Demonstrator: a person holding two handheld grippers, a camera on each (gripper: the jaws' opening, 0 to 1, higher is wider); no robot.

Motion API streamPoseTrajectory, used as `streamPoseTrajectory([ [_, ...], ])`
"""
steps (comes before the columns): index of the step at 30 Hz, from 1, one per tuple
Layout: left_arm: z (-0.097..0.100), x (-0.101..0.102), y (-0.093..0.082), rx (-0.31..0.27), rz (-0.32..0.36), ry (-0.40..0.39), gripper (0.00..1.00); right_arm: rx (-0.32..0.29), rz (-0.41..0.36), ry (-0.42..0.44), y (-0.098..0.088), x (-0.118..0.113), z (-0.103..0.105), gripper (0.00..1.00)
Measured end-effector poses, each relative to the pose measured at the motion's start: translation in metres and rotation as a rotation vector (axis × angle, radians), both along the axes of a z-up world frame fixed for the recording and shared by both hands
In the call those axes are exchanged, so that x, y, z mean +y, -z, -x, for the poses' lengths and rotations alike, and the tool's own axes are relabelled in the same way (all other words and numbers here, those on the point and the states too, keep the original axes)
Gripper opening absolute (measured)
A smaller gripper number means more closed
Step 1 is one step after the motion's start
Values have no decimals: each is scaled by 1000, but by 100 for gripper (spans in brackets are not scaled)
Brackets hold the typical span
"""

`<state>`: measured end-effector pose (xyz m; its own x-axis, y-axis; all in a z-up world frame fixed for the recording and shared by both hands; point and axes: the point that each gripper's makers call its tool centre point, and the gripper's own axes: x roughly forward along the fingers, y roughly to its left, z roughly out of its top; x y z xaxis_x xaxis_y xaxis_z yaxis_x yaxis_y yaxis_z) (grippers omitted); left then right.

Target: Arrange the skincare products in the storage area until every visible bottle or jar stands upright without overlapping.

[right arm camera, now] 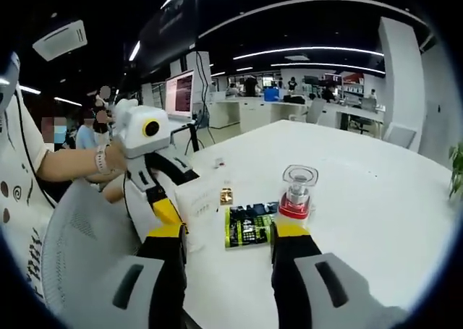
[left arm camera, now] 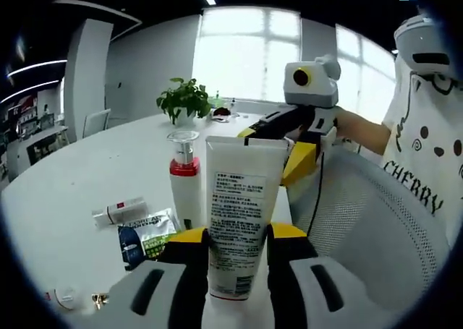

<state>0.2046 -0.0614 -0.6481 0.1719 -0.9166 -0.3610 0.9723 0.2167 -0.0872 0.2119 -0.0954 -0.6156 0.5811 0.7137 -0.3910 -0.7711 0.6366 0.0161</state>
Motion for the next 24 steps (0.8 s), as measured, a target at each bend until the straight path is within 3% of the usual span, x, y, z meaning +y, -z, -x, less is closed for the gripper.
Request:
streamPoseTrajectory([
  [24,-4,3,4,-1,11,17,28,11,27,-44,6,12,-4,43],
])
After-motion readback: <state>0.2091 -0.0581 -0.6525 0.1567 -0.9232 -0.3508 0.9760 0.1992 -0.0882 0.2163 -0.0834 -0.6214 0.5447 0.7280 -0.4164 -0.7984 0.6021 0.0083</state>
